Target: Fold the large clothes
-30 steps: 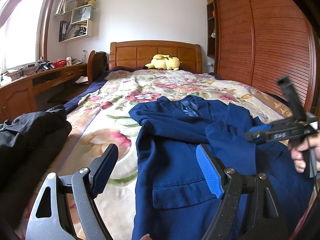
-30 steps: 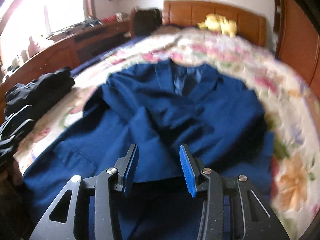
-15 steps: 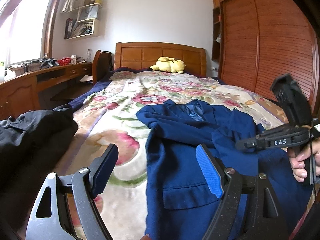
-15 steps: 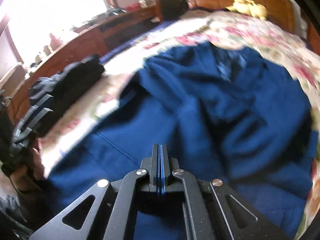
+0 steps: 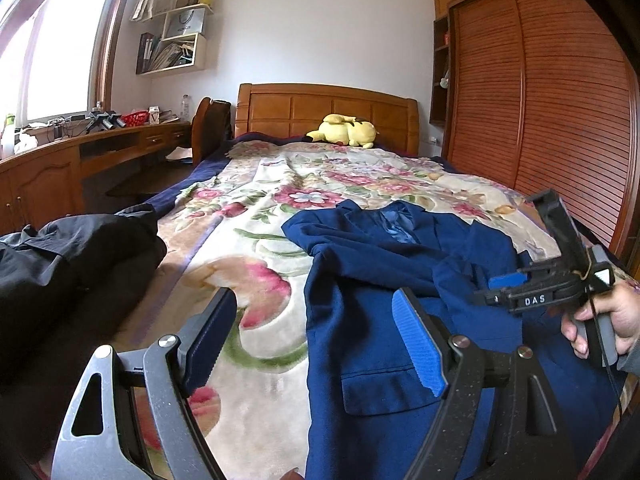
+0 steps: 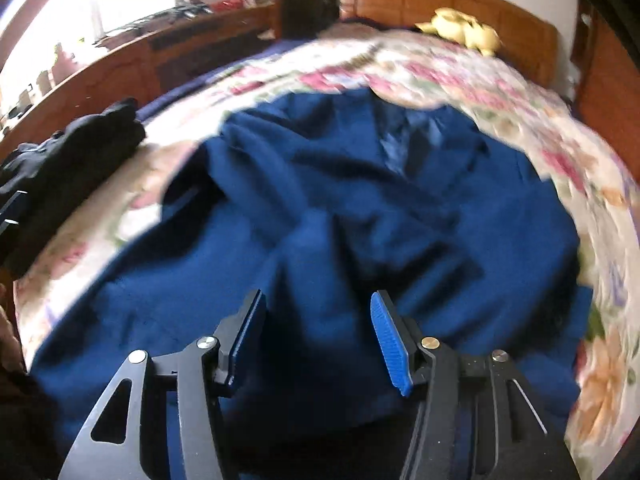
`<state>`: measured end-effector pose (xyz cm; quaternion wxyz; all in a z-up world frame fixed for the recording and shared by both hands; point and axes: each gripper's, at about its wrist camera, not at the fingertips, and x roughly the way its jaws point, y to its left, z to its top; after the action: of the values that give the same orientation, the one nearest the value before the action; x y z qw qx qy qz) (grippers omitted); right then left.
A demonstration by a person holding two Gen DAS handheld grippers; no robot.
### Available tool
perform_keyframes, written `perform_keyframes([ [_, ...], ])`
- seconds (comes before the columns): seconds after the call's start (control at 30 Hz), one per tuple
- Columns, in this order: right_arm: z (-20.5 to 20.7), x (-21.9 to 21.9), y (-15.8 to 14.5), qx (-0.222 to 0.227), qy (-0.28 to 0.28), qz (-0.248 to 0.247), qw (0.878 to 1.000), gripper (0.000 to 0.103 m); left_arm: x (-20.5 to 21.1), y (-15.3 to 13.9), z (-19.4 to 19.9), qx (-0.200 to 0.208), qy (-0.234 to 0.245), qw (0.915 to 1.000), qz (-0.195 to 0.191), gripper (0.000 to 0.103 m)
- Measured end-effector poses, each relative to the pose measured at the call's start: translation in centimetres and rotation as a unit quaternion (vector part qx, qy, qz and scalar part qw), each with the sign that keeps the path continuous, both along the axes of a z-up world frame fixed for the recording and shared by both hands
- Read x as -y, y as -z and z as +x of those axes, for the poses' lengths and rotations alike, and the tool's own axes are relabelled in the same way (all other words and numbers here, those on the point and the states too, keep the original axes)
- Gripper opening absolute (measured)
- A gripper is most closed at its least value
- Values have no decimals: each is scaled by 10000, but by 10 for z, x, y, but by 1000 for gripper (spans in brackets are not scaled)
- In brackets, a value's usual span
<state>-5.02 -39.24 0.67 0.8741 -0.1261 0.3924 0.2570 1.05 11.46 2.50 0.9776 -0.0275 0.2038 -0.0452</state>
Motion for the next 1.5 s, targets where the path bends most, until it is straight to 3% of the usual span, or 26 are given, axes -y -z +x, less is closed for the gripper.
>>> perform_keyframes([
  [0.13, 6, 14, 13, -429, -43, 64, 9990, 57, 0, -1, 0, -7, 13, 10000, 1, 81],
  [0.23, 0, 16, 20, -507, -209, -87, 9985, 54, 0, -1, 1, -13, 16, 10000, -11, 81],
  [0.3, -2, 15, 18, -500, -283, -68, 9983, 42, 3, -1, 2, -15, 27, 10000, -6, 81],
  [0.37, -4, 13, 15, -425, -352, -82, 9984, 20, 6, -1, 2, -6, 43, 10000, 20, 81],
  [0.43, -12, 15, 5, -237, -381, -82, 9990, 11, 8, -1, 1, 3, 46, 10000, 51, 81],
  [0.67, -45, -5, -38, 561, -623, 221, 9962, 10, 1, -2, 2, -5, -13, 10000, 6, 81],
  [0.87, -52, -39, -57, 660, -1002, 471, 9917, 10, -9, -5, 0, 71, -138, 9999, -37, 81],
  [0.9, -52, -42, -59, 571, -1117, 601, 9903, 11, -11, -5, 0, 66, -160, 9998, -55, 81],
  [0.97, -47, -42, -61, 246, -1310, 1064, 9854, 26, -16, -5, -1, 69, -206, 9997, -59, 81],
  [1.03, -48, -36, -64, 246, -1323, 1225, 9833, 57, -19, -4, -1, 57, -253, 9996, -59, 81],
  [1.07, -51, -33, -65, 356, -1360, 1227, 9824, 61, -21, -4, -2, 48, -256, 9996, -71, 81],
  [1.13, -58, -22, -66, 649, -1181, 1006, 9857, 63, -20, -2, -3, 28, -253, 9997, -55, 81],
  [1.37, -84, 61, -43, 945, -244, 361, 9946, 63, -11, 4, -16, -63, -135, 9997, 192, 81],
  [1.5, -108, 110, -30, 996, 79, 293, 9946, 63, -11, 17, -38, -355, -147, 9993, -5, 81],
])
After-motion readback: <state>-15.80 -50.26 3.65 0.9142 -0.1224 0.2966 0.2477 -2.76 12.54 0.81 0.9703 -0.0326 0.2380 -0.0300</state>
